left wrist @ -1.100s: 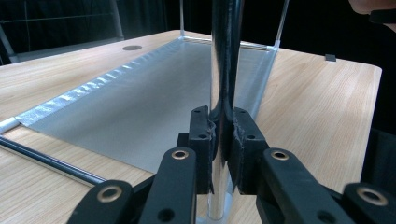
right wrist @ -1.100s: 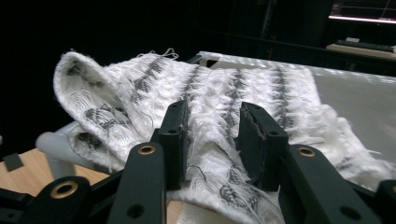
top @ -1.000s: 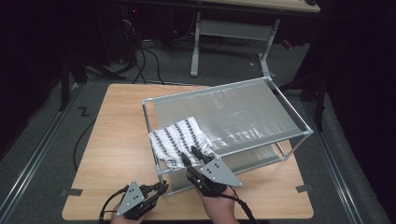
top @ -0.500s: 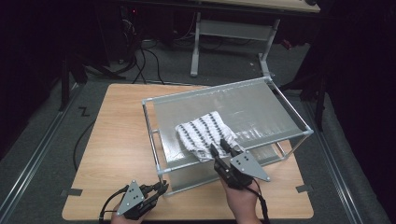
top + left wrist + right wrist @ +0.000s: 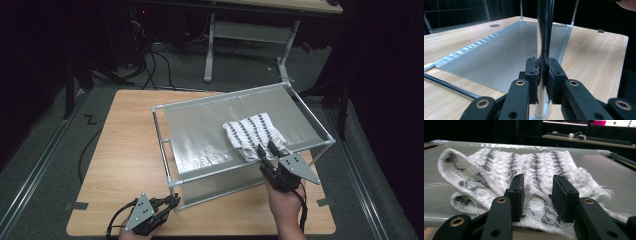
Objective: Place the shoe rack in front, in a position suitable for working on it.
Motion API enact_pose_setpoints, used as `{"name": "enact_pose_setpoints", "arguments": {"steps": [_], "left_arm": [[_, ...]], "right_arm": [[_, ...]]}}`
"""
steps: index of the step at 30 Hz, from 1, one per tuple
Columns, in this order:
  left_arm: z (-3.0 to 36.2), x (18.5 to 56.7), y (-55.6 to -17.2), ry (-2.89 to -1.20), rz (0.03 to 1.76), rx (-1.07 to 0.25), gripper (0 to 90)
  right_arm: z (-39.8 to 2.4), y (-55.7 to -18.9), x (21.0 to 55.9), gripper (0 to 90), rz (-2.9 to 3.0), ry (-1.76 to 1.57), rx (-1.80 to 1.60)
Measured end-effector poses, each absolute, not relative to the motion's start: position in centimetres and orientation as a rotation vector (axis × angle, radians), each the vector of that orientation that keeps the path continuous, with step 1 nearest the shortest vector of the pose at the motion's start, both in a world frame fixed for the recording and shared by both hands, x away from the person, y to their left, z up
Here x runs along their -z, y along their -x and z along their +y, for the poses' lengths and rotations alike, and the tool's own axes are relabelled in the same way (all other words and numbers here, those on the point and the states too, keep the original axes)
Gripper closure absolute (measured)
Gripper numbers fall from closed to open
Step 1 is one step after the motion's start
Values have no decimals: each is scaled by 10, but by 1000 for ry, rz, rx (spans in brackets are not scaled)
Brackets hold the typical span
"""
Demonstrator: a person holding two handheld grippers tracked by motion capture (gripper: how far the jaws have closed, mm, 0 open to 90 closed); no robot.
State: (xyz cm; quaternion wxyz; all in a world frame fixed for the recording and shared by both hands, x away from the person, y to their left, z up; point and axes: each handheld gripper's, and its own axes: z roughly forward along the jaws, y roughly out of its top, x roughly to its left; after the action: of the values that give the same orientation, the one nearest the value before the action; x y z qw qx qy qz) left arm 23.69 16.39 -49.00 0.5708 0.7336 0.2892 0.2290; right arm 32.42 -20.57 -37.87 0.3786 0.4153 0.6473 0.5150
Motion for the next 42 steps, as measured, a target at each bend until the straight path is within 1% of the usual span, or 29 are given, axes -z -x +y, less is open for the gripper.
{"name": "enact_pose_setpoints", "arguments": {"steps": [33,42], "left_arm": [[164,490,-237,-1723,682,-541,806],[164,490,-237,-1722,685,-541,806]], "right_arm": [[-305,-361,371,625,1508,-1226,-1105],[-310,-363,370,626,1495,-1241,-1101]]}}
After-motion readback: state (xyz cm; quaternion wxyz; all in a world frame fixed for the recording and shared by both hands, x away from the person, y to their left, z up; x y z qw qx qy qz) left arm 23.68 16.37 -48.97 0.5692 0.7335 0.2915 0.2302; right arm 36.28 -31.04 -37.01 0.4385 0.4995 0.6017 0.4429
